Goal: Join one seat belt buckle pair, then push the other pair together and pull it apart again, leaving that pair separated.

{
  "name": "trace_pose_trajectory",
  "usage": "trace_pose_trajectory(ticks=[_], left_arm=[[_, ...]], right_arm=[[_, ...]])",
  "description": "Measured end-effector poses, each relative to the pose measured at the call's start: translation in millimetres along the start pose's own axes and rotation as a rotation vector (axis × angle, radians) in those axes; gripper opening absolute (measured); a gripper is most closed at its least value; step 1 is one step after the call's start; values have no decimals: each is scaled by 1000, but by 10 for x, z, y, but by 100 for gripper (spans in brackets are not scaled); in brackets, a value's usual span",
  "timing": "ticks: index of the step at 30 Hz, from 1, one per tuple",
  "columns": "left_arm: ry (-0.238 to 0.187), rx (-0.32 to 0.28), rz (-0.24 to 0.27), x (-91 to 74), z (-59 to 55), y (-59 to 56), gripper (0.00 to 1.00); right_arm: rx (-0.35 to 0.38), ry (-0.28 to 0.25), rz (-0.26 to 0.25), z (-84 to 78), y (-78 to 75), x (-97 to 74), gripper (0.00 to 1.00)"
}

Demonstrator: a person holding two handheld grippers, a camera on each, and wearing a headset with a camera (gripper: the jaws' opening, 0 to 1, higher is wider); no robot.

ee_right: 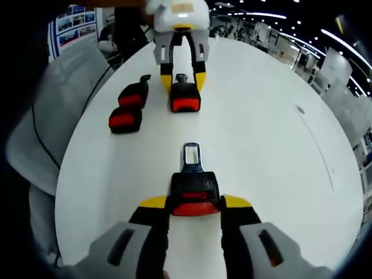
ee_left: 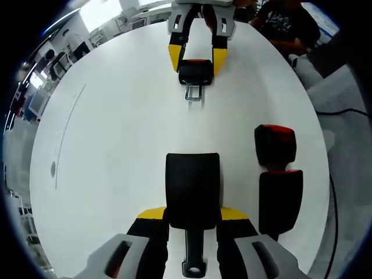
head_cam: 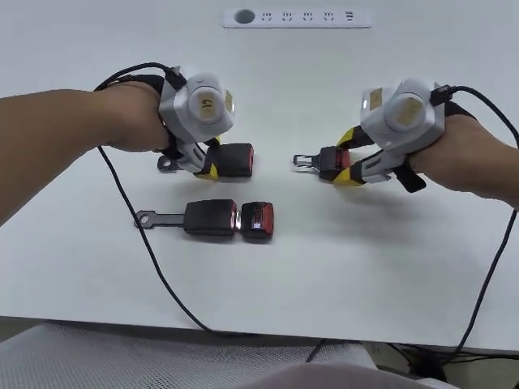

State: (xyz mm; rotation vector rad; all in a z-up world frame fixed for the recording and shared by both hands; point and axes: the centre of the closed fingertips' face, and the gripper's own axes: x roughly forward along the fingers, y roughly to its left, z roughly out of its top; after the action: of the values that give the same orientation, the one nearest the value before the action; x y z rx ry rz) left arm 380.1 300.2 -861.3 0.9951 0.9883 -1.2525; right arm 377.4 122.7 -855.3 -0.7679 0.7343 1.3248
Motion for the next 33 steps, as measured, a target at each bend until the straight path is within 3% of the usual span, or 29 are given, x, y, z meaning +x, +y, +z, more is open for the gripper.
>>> trace_pose_trajectory(ticks=[12, 16, 18, 26, 27, 29, 33], left_arm=[[-12, 14, -5, -13, 1, -16, 32], [-1, 21, 1, -16, 6, -24, 32], [-6, 50, 9, -22, 11, -31, 32], [-20, 55, 37, -41, 22, -38, 33], [-16, 65, 45, -45, 29, -38, 33], [-35, 147, 114, -76, 76, 56, 40], [-35, 102, 114, -90, 12, -4, 43]], right_arm=[[-10, 60, 16, -320, 36, -185, 35], [5, 61, 16, -344, 42, -201, 35], [5, 66, 18, -347, 44, -201, 36], [4, 102, 11, -348, 61, -203, 36], [8, 109, 8, -345, 65, -202, 36], [-16, 120, -5, -340, 61, -209, 37], [-34, 132, -29, -316, 59, -198, 39]])
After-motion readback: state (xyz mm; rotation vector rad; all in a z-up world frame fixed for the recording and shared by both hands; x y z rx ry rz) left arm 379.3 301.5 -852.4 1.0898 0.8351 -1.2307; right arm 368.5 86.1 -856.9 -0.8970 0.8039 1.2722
